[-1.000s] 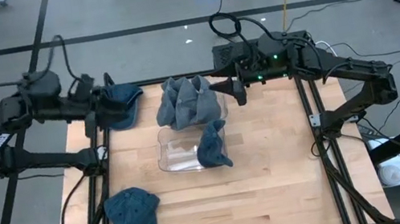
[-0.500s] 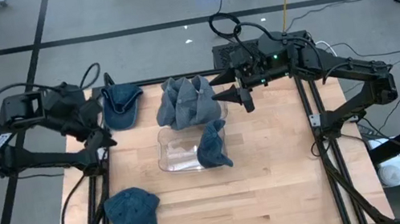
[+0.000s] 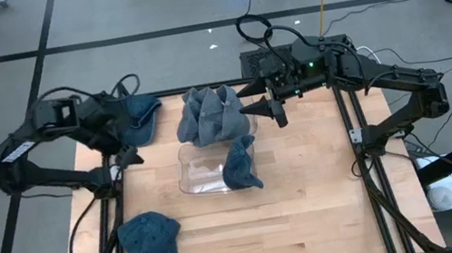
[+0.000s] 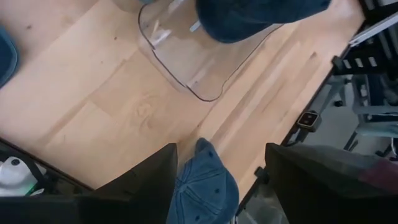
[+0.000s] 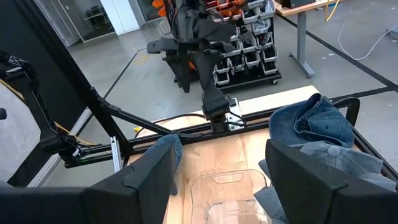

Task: Pick & Place hat
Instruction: Put the bottom blue cap into the bottom transparent bin

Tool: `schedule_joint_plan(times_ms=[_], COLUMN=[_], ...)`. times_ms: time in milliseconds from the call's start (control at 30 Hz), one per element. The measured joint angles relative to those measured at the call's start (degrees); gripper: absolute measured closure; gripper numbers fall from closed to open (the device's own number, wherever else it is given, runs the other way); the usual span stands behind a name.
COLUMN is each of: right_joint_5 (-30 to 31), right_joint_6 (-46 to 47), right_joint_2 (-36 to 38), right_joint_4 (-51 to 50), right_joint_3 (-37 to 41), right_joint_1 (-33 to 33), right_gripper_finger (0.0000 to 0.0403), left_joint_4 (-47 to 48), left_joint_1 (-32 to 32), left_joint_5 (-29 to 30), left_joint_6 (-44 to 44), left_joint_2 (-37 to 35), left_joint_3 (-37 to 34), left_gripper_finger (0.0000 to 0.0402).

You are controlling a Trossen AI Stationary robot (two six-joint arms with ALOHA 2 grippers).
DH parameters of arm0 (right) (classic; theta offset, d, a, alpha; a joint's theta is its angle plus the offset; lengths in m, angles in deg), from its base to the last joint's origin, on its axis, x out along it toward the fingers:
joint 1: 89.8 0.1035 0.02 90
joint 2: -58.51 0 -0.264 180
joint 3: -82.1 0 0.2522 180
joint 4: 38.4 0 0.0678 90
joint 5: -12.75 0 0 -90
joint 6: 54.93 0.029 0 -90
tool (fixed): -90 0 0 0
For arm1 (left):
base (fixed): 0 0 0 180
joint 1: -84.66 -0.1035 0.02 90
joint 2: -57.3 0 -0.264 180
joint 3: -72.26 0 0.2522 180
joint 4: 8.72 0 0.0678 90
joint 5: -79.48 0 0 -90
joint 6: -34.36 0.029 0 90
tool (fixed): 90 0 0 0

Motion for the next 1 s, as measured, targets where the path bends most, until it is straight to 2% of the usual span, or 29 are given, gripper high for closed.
schedule_joint_plan(times_ms=[267,400,600,733,867,1000], right_joint_5=[-0.02,-0.02,-0.02,-0.04,-0.04,-0.11], right_joint_6=[0.02,0.02,0.0,-0.02,-0.02,-0.02], right_joint_2=[0.0,0.0,0.0,0.01,-0.11,0.02], right_joint_4=[-0.02,-0.18,-1.7,-0.38,-0.13,0.06], right_joint_3=[0.0,0.0,0.0,1.18,2.18,3.75], right_joint_1=[0.02,0.02,0.02,0.02,0.02,0.02], right_gripper_finger=[0.0167,0.0168,0.0167,0.0169,0.0169,0.0169], left_joint_4=[-0.01,-0.06,0.07,0.1,-0.66,-0.56], left_joint_1=[0.57,1.85,7.18,9.75,12.02,14.4], left_joint_5=[-0.44,-1.32,-0.86,-3.77,-9.99,-11.2], left_joint_6=[5.81,4.56,1.25,-0.61,-0.19,-0.13], left_joint_2=[5.13,6.09,4.21,2.55,1.14,0.37], left_joint_3=[0.0,-1.64,-13.12,-21.53,-27.19,-30.95], left_gripper_finger=[0.0151,0.0151,0.0151,0.0151,0.0151,0.0151])
